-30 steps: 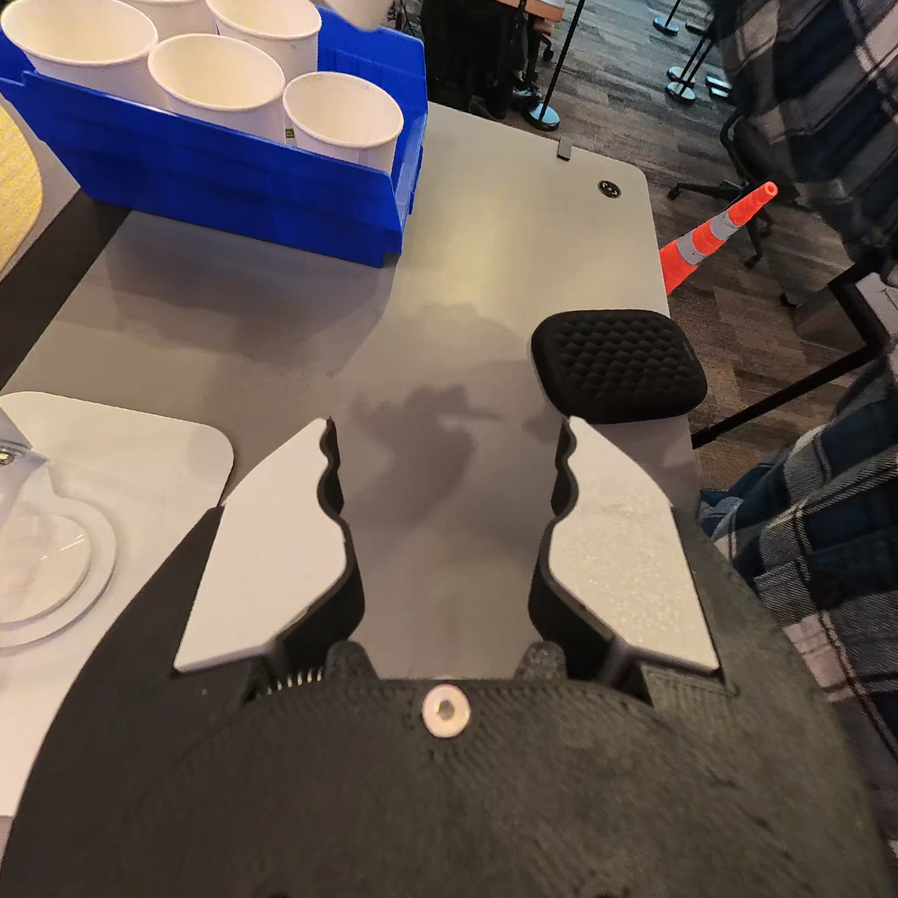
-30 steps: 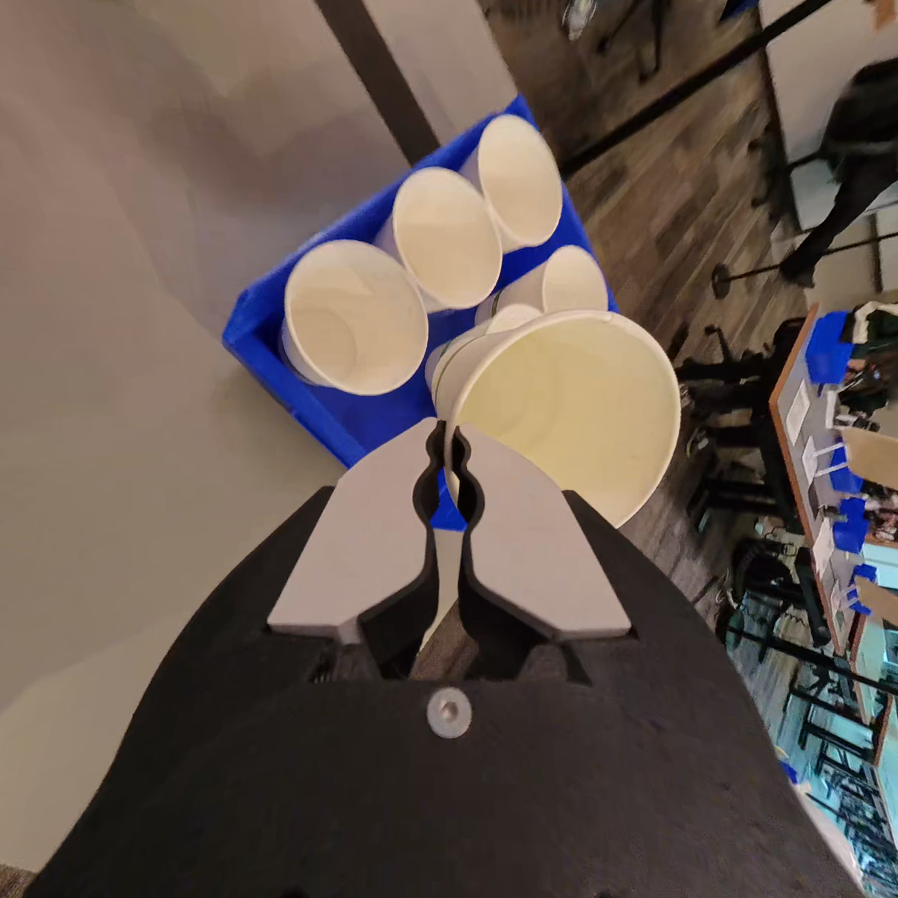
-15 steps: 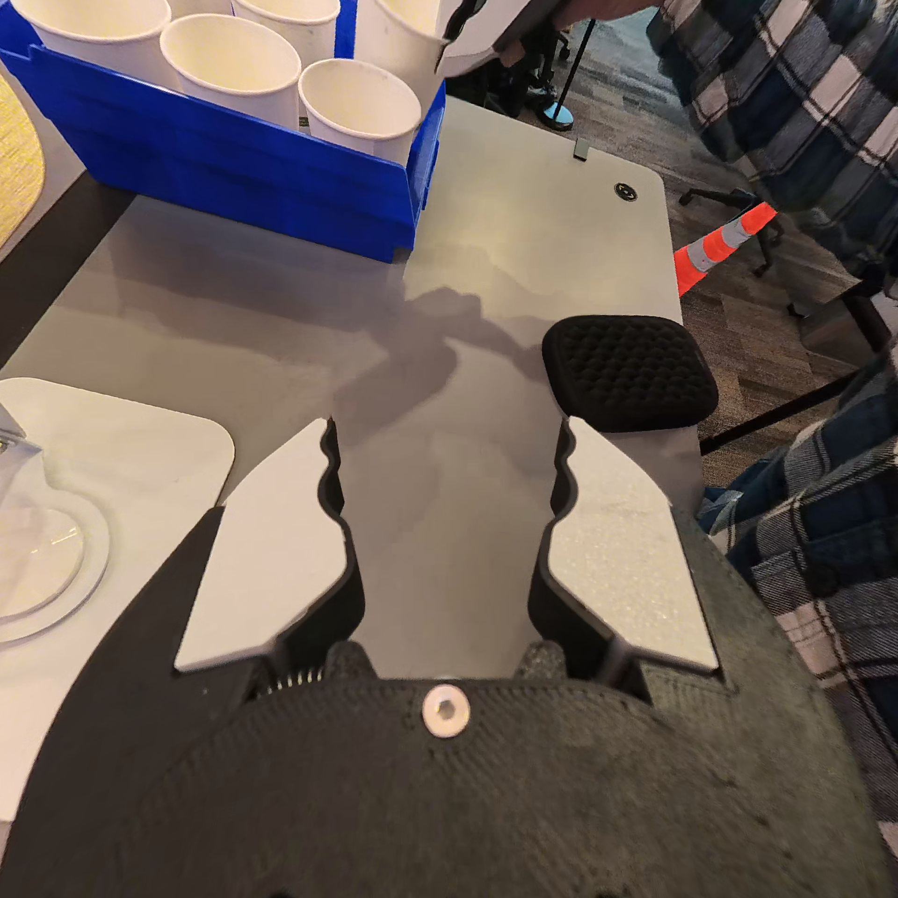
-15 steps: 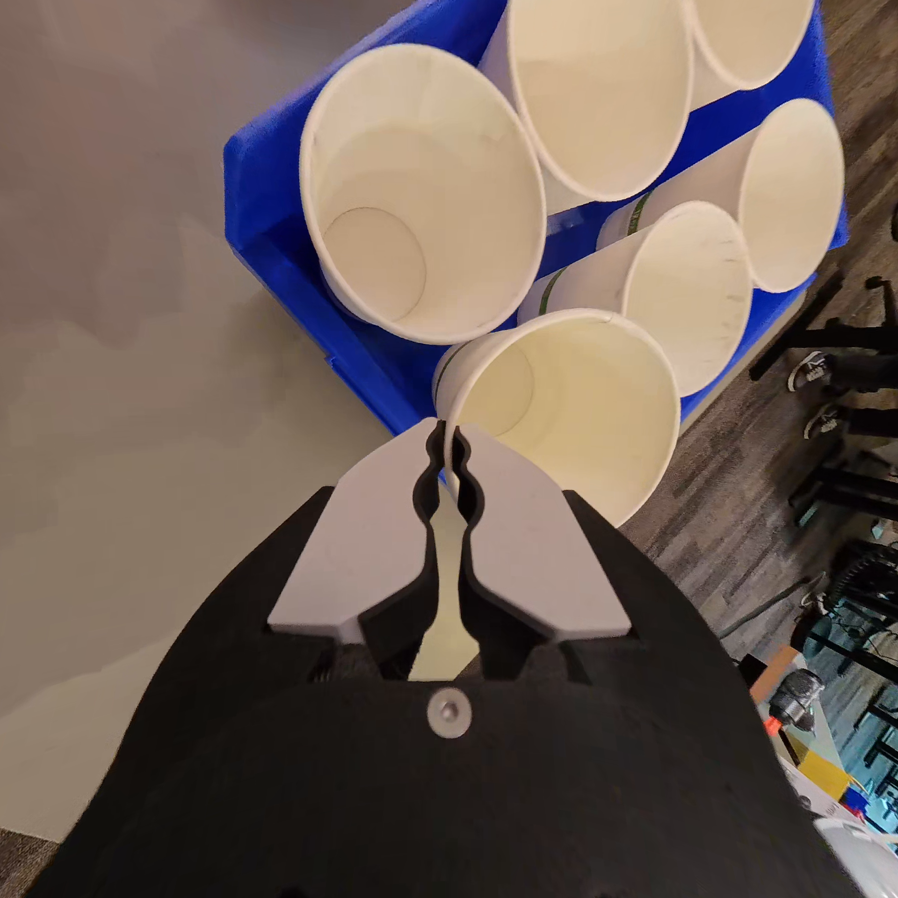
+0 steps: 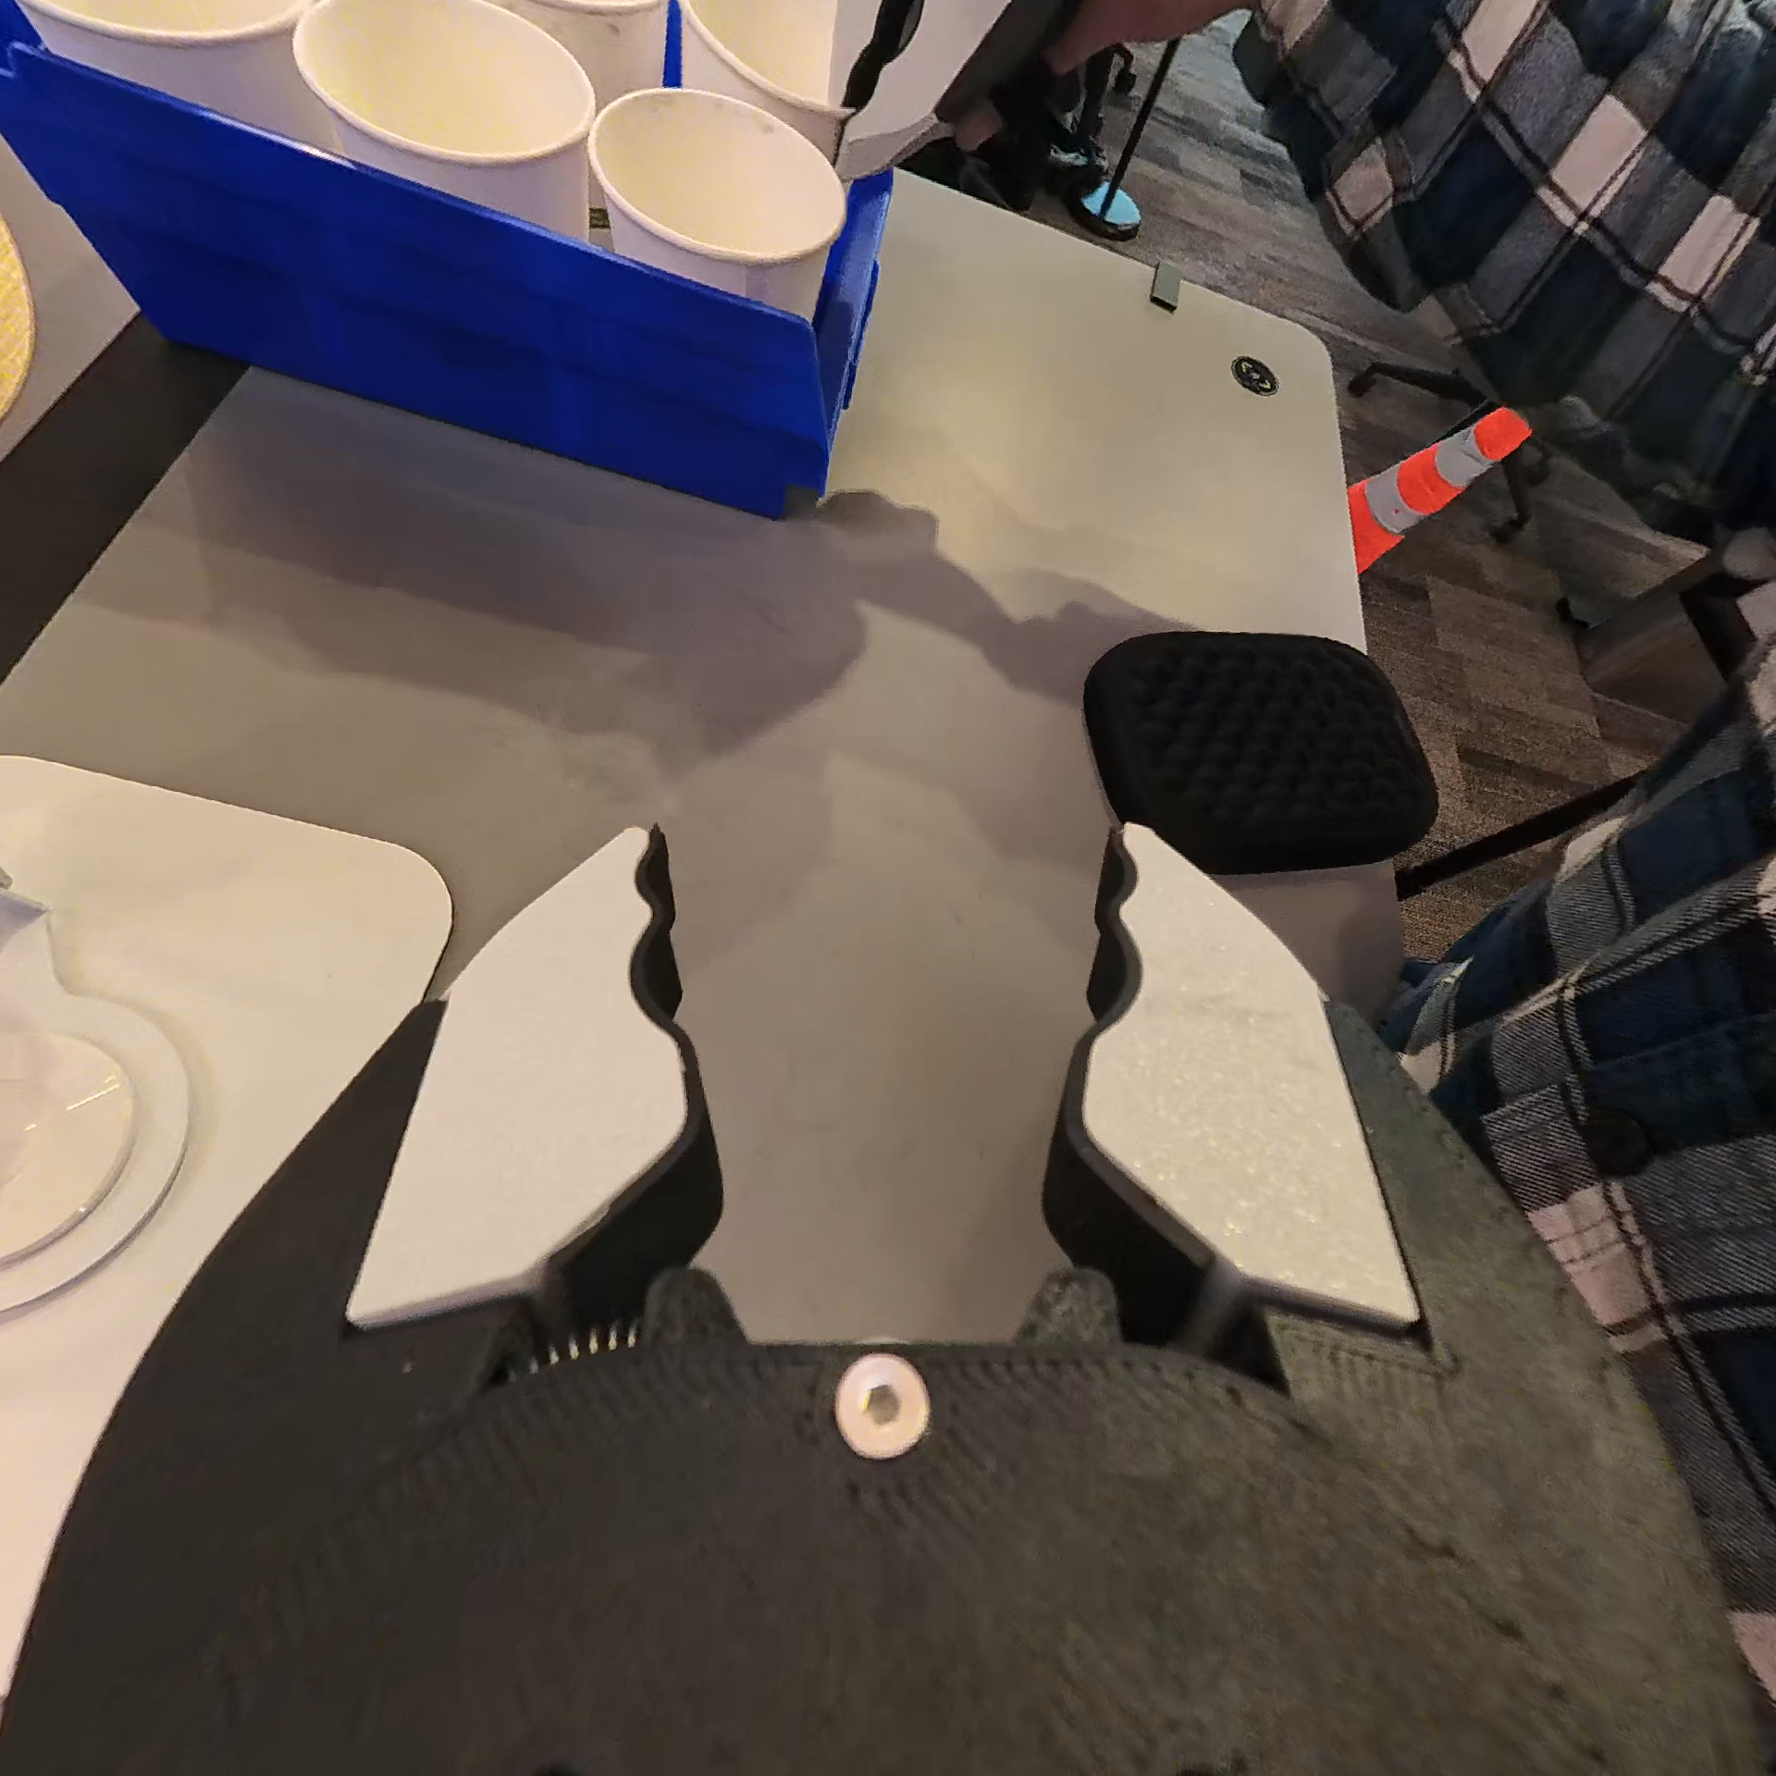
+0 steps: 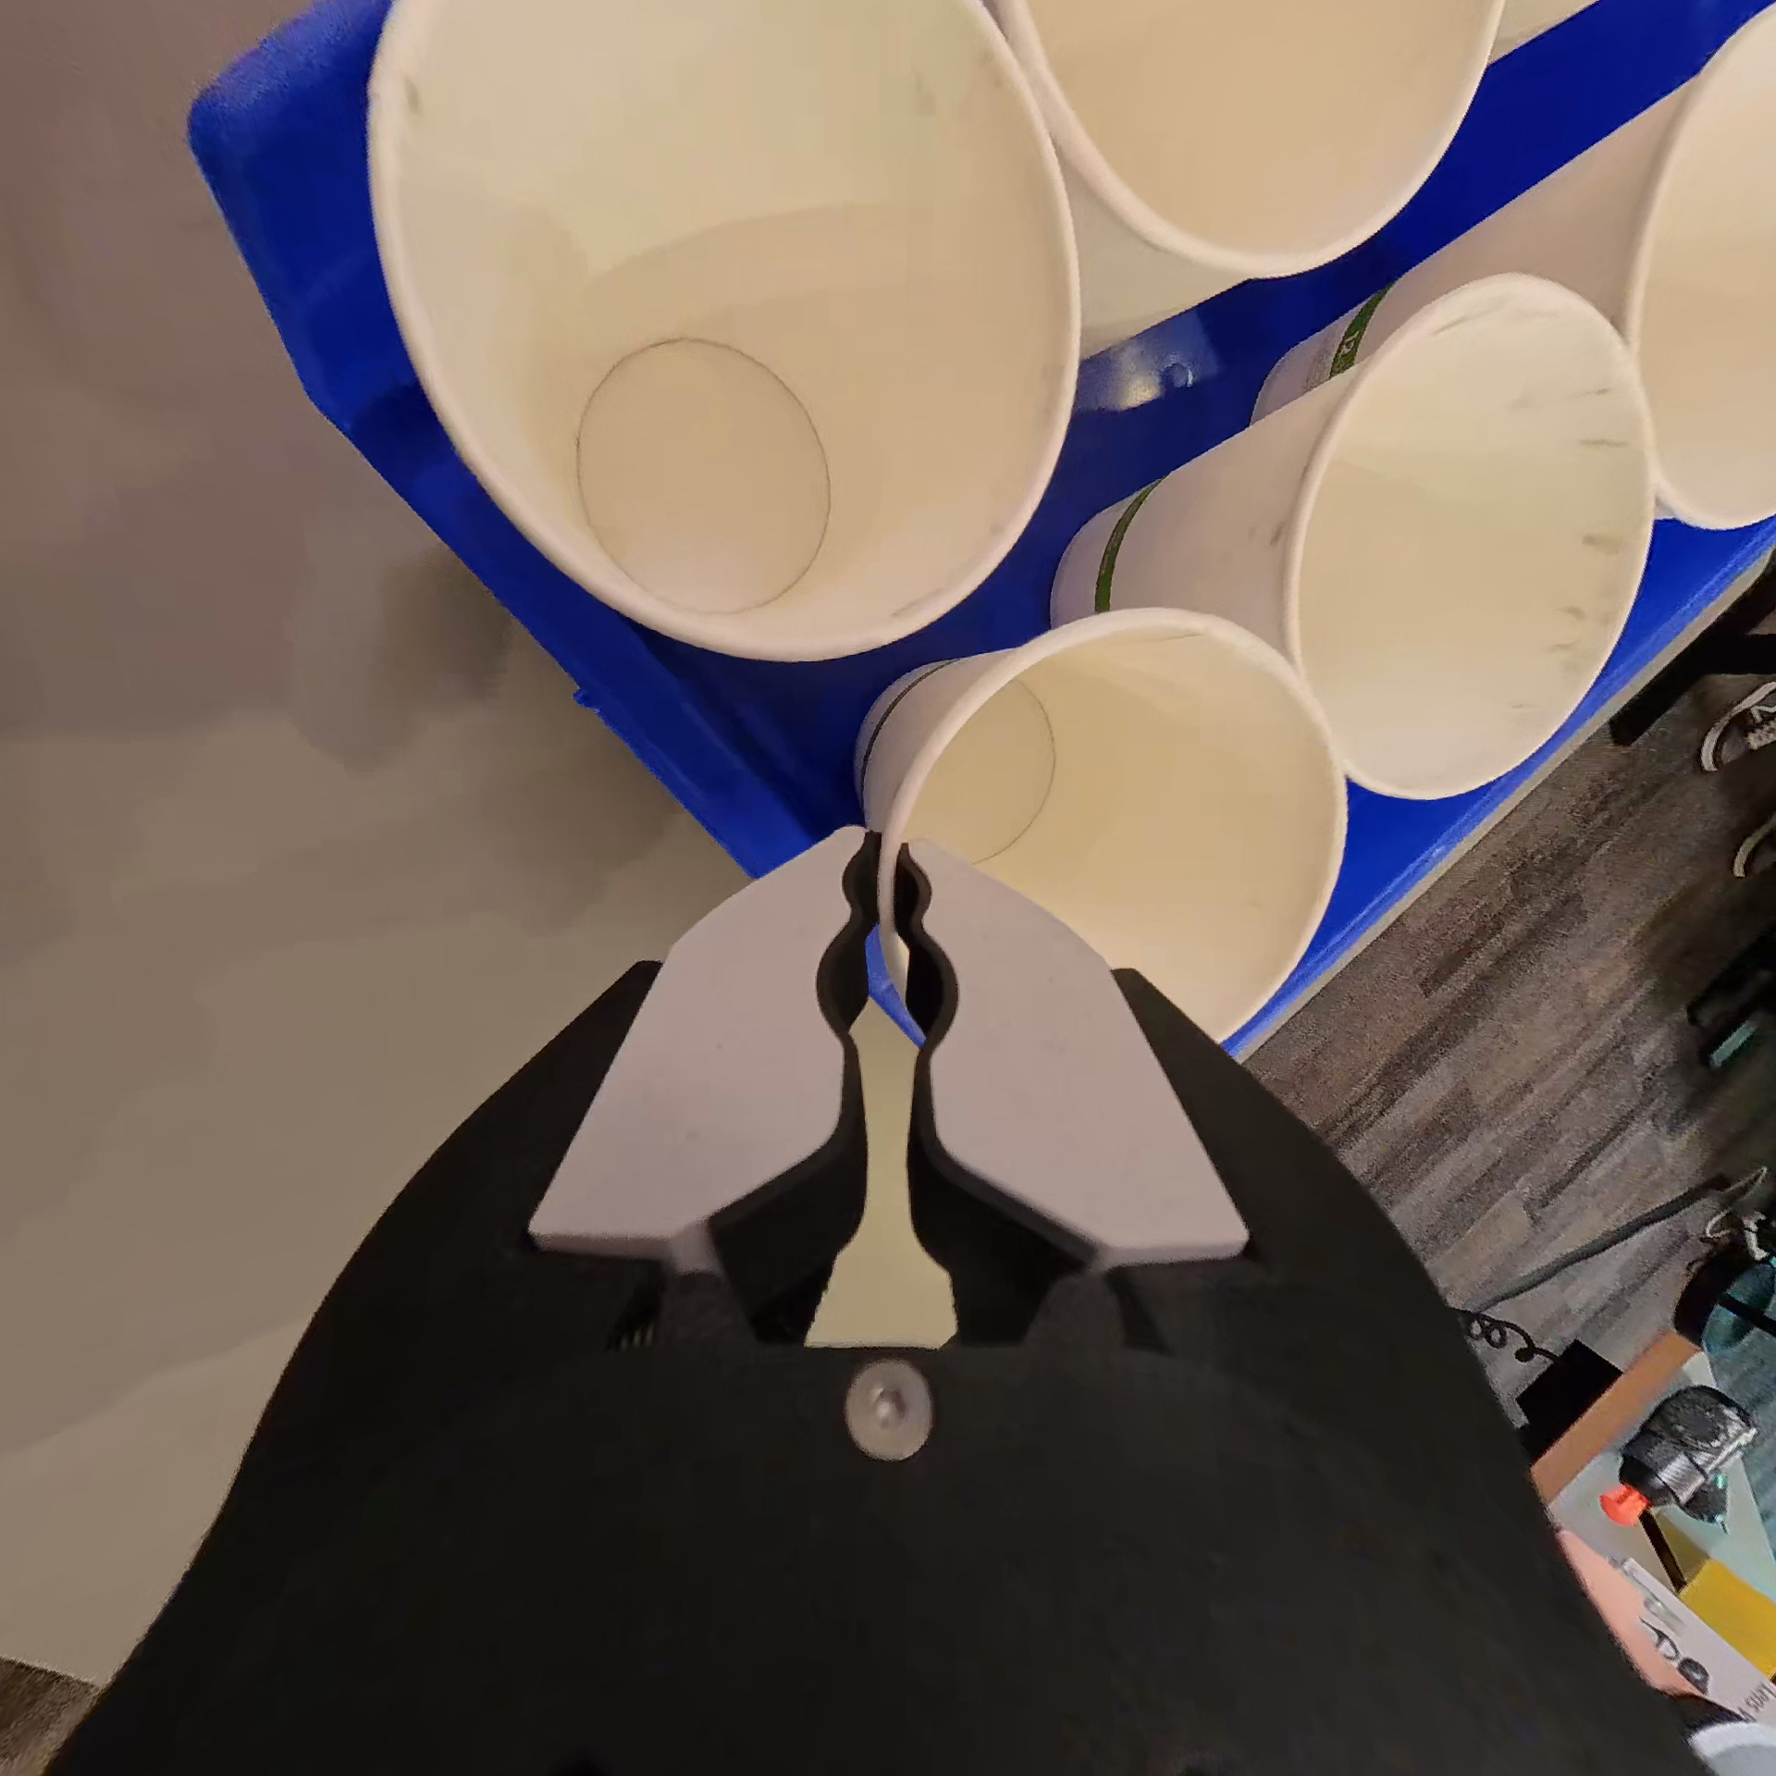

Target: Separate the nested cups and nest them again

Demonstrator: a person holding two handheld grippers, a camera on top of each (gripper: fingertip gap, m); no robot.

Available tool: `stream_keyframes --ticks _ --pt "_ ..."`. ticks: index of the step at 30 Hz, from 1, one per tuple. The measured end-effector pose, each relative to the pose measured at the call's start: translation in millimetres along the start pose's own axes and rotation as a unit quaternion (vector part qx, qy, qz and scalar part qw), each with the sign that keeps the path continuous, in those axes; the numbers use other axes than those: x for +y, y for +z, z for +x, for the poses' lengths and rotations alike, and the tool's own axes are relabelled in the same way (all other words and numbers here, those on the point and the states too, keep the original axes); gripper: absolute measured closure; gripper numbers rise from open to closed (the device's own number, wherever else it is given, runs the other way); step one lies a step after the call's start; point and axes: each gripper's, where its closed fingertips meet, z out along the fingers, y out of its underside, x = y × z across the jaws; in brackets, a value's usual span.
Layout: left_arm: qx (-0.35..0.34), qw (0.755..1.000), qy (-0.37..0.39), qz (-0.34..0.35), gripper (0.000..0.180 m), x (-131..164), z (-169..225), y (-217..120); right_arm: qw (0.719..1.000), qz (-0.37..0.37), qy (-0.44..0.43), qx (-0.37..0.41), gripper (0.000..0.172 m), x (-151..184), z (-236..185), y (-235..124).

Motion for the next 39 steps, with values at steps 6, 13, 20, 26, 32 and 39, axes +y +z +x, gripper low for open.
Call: stream_keyframes --ticks 6,13,20,26,32,39 --pt "0.004 1.000 0.002 -0.002 0.097 -3 0 6 1.000 -0.002 0.007 -0.017 0.152 0 2 -3" --pt "0.007 1.000 0.004 -0.005 0.097 -5 0 9 0.999 -0.024 -0.020 -0.015 0.169 6 5 -4" --pt "0.008 1.000 0.004 -0.005 0.097 -3 1 9 0.999 -0.016 -0.010 -0.037 0.147 2 2 -6" --pt "0.000 1.000 -0.002 0.003 0.095 -2 1 -1 1.000 0.000 -0.005 -0.008 0.124 -4 5 -24" --pt "-0.045 0.998 -0.033 0.023 0.083 9 -9 -33 0.996 0.063 0.036 0.057 0.127 -15 15 -62" --pt "-0.211 0.972 -0.104 0.028 0.079 64 -63 -128 0.966 0.115 0.157 0.170 0.137 9 47 -94"
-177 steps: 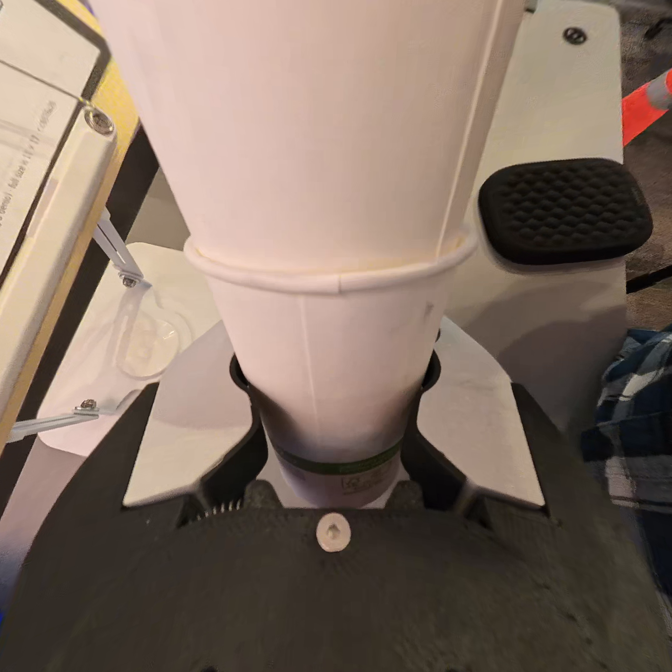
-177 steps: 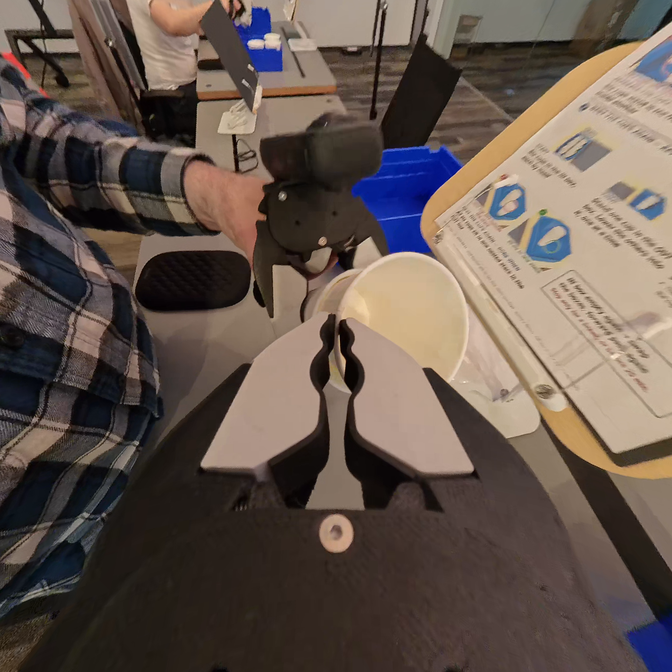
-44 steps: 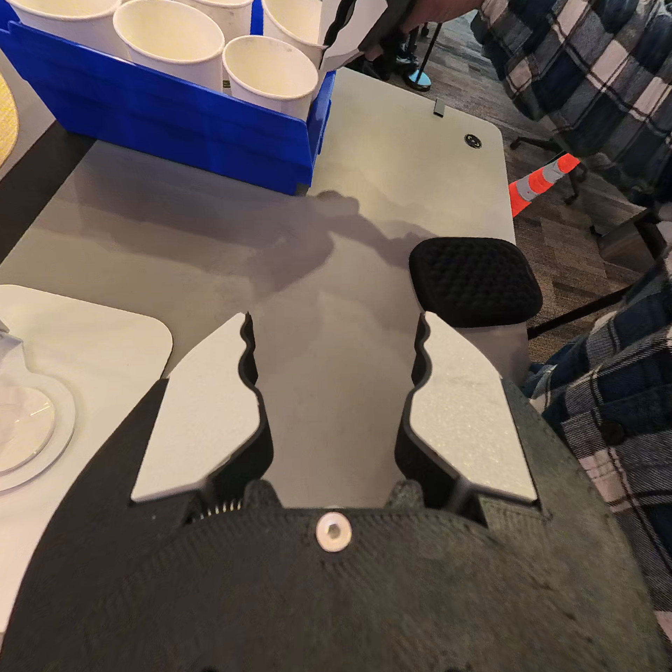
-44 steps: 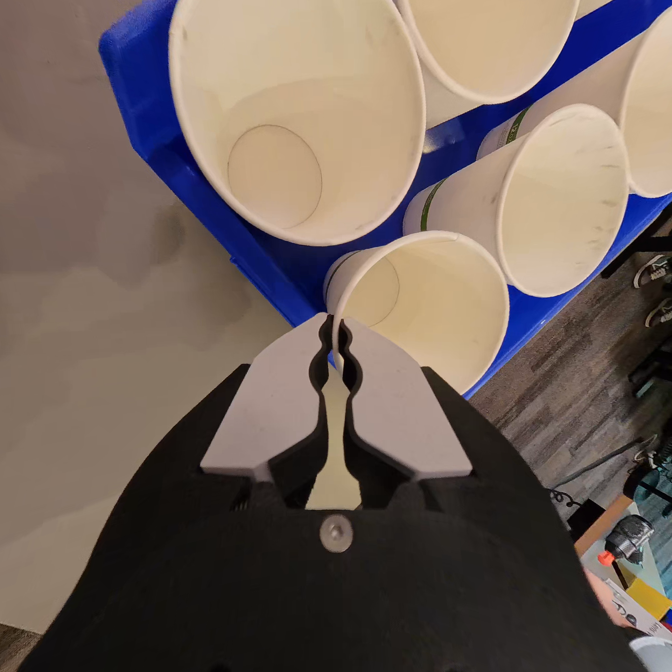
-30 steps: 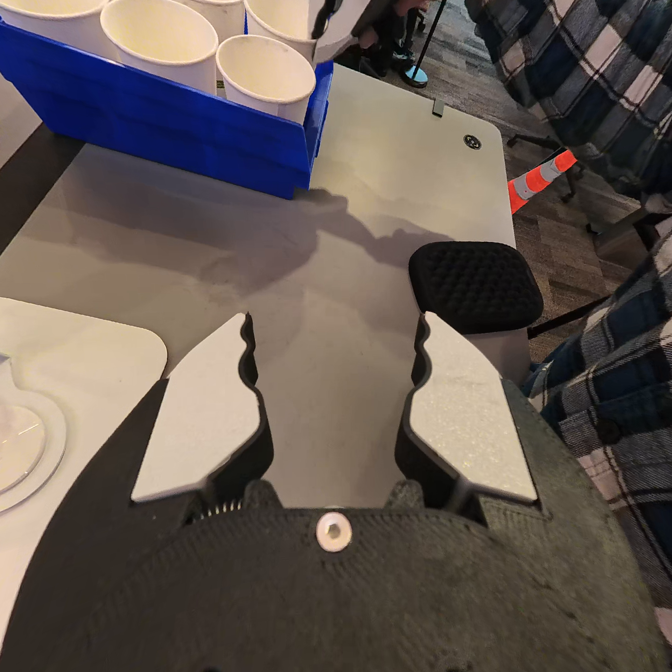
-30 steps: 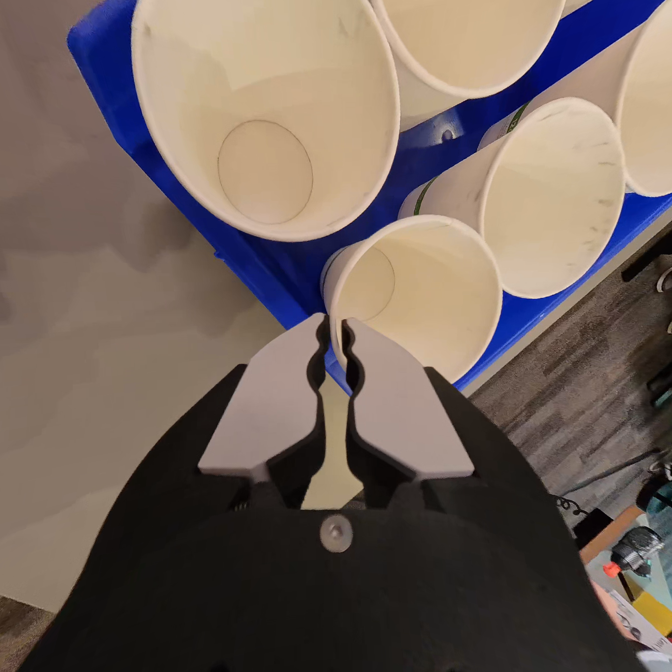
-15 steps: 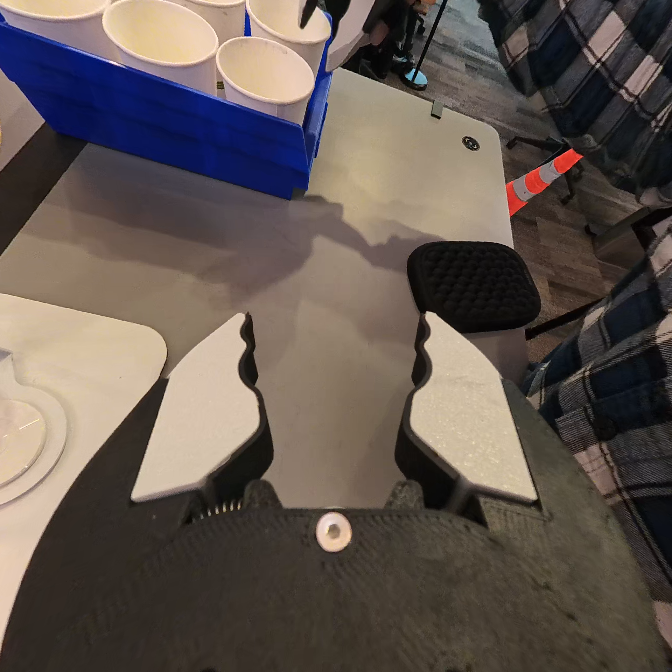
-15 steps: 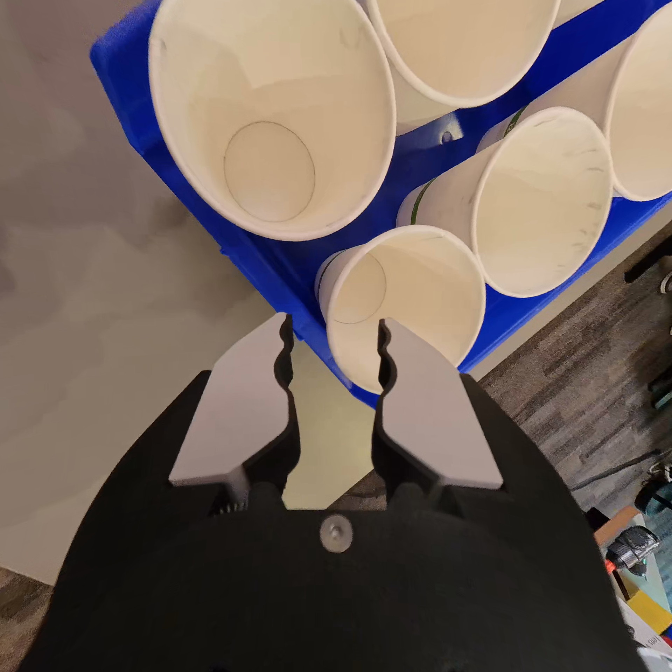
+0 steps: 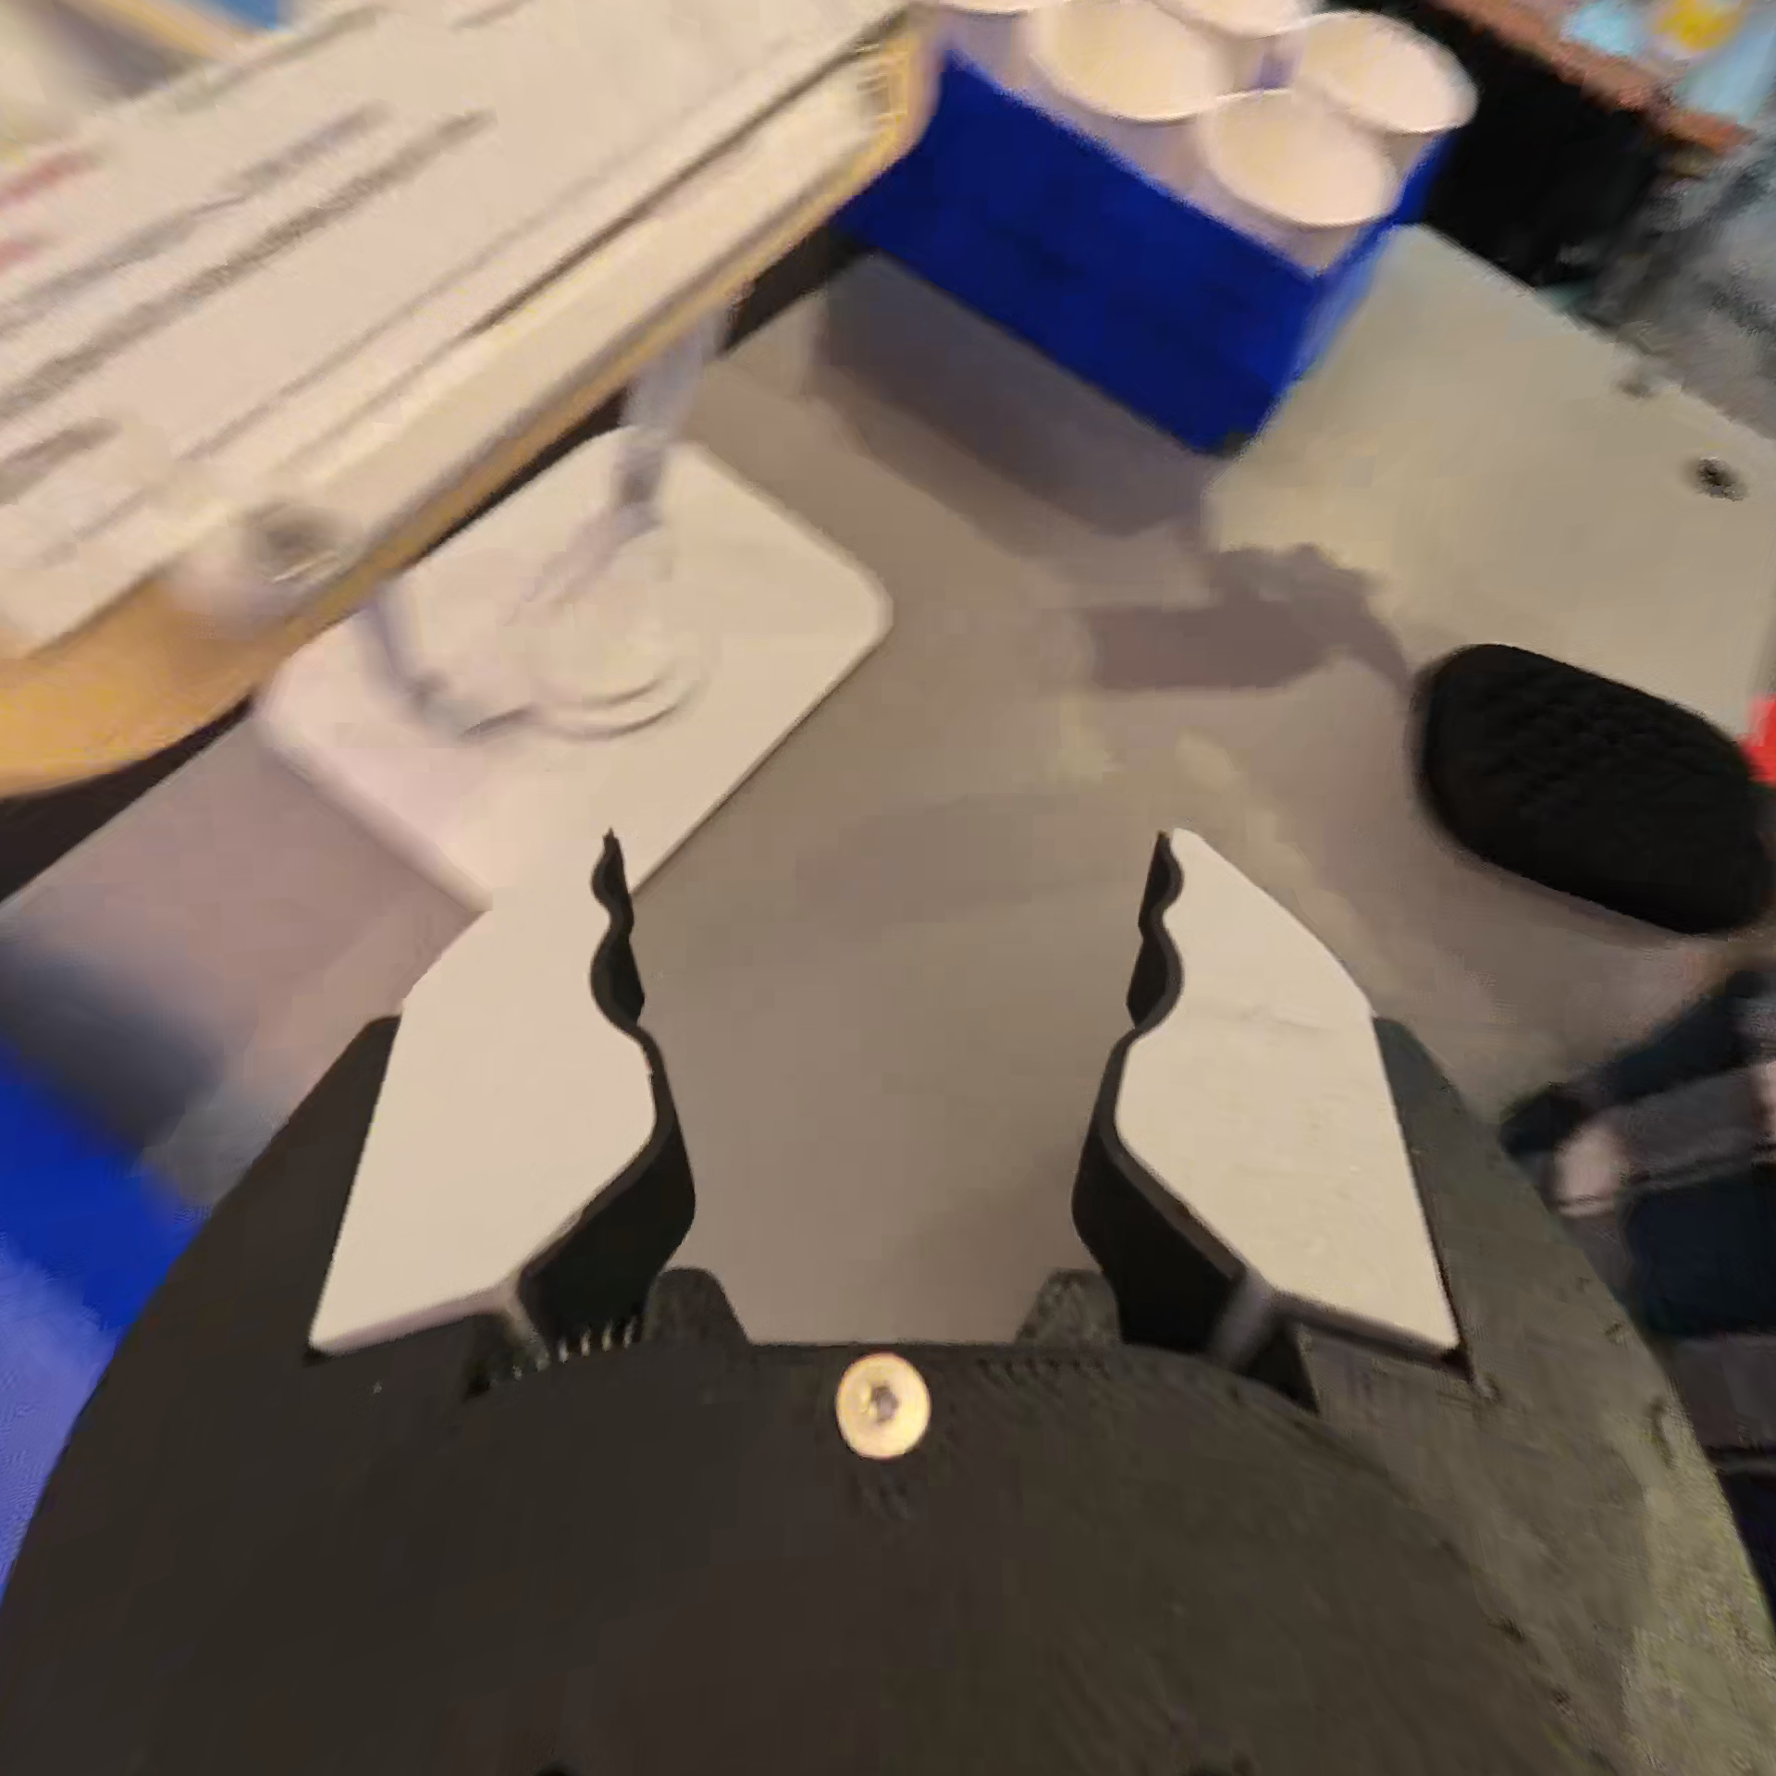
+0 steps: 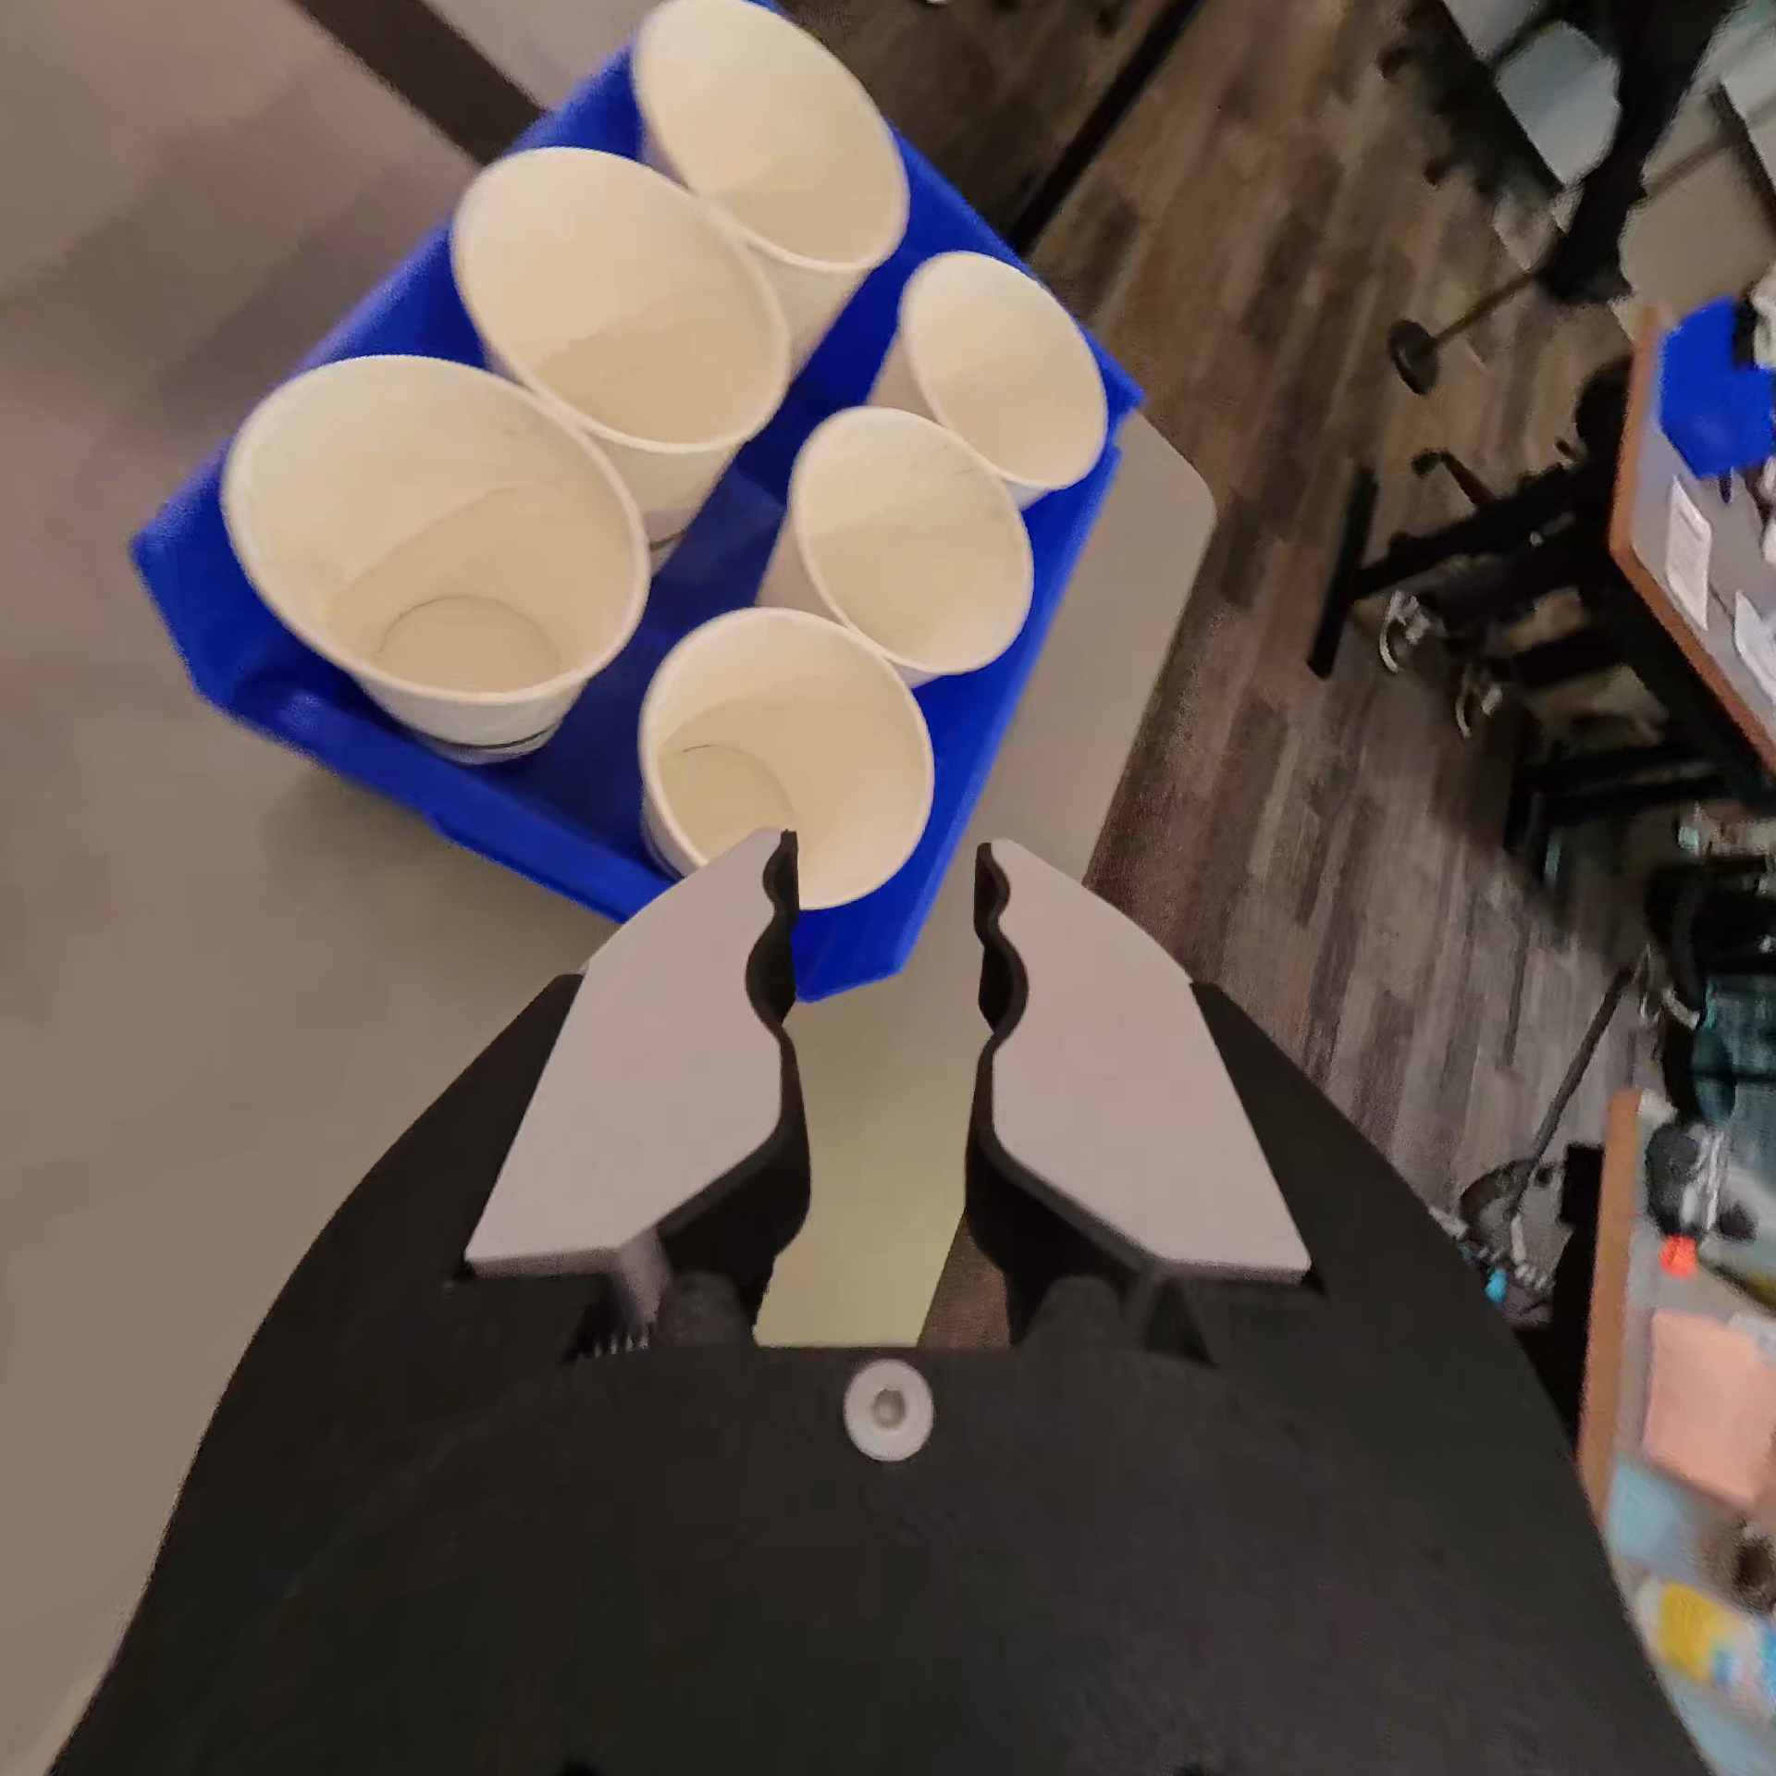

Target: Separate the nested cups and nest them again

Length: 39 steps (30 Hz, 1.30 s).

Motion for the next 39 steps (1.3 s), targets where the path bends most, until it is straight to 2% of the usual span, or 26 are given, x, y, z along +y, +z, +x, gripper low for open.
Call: stream_keyframes --ticks 2,5,8,12,15,17,20,25,31,34,39 --pt "-0.085 0.996 -0.033 0.005 0.079 17 -51 -31 0.999 0.003 0.052 0.012 0.132 12 10 2" --pt "-0.207 0.974 -0.085 0.024 0.078 44 -128 -89 0.992 0.014 0.129 0.010 0.129 32 20 9" --pt "-0.288 0.949 -0.126 0.017 0.078 78 -191 -137 0.983 0.015 0.180 0.017 0.129 52 29 17" --pt "-0.351 0.918 -0.185 -0.006 0.070 128 -255 -173 0.973 0.015 0.229 0.014 0.129 72 34 27" --pt "-0.358 0.904 -0.227 -0.048 0.065 169 -280 -177 0.965 0.013 0.261 0.012 0.127 86 36 35" --pt "-0.359 0.897 -0.247 -0.067 0.065 191 -290 -176 0.960 0.019 0.279 0.004 0.127 92 37 40" --pt "-0.325 0.901 -0.280 -0.062 0.073 206 -290 -164 0.954 0.014 0.300 -0.022 0.122 98 30 48" --pt "-0.286 0.909 -0.294 -0.074 0.103 219 -287 -145 0.949 0.017 0.311 -0.050 0.122 99 18 63" --pt "-0.241 0.910 -0.334 -0.033 0.132 211 -287 -134 0.938 0.055 0.332 -0.085 0.123 89 17 68" --pt "-0.236 0.911 -0.336 -0.035 0.133 211 -285 -132 0.935 0.065 0.331 -0.107 0.125 81 15 67" --pt "-0.233 0.907 -0.351 -0.029 0.141 211 -287 -133 0.942 0.043 0.313 -0.117 0.128 77 6 86"
